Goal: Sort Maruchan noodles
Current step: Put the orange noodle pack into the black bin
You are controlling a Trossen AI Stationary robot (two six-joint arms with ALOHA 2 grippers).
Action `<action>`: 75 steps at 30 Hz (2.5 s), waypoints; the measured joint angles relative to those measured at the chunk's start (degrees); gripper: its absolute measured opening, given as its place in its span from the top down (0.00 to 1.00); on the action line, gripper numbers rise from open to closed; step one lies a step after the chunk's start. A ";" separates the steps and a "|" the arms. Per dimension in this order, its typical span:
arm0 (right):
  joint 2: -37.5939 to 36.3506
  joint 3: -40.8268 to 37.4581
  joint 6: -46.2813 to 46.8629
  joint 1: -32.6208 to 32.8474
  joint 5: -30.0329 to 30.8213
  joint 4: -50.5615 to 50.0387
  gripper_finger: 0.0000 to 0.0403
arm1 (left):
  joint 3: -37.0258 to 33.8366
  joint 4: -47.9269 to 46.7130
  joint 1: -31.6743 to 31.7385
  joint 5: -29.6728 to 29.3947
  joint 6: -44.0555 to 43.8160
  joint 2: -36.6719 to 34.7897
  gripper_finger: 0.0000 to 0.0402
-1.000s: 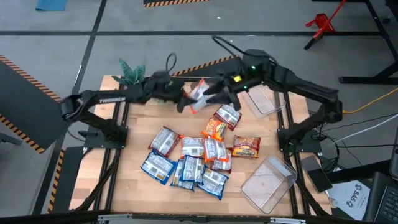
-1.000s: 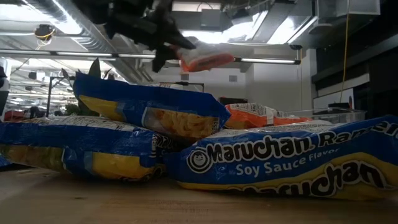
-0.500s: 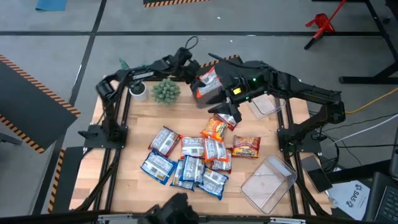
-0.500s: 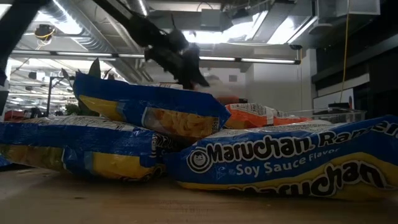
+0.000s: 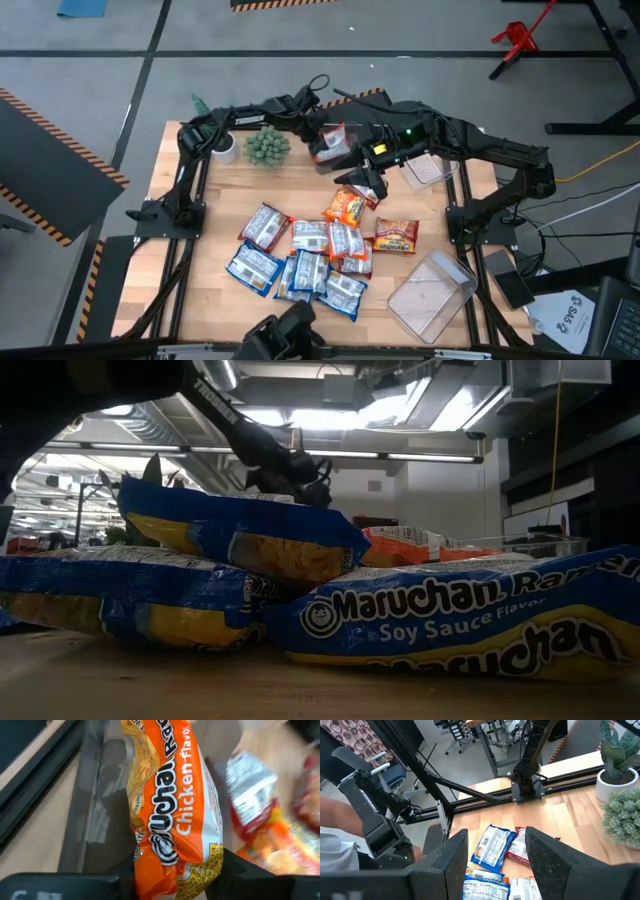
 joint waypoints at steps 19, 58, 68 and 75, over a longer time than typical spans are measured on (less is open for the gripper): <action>0.02 0.00 0.00 -0.04 0.03 -0.04 0.55 | 14.74 -19.28 0.20 -8.15 8.49 -0.02 0.39; 0.04 -0.02 0.00 -0.04 5.10 -5.49 0.55 | -1.05 -1.66 -7.34 -27.19 17.61 -0.24 0.45; 0.04 -0.02 0.00 -0.04 5.19 -5.66 0.55 | 1.40 -5.59 -7.45 -28.91 16.07 -0.11 0.44; 0.04 -0.02 0.00 -0.04 7.16 -8.37 0.55 | 9.56 -15.11 -7.26 -26.01 16.23 -0.46 0.44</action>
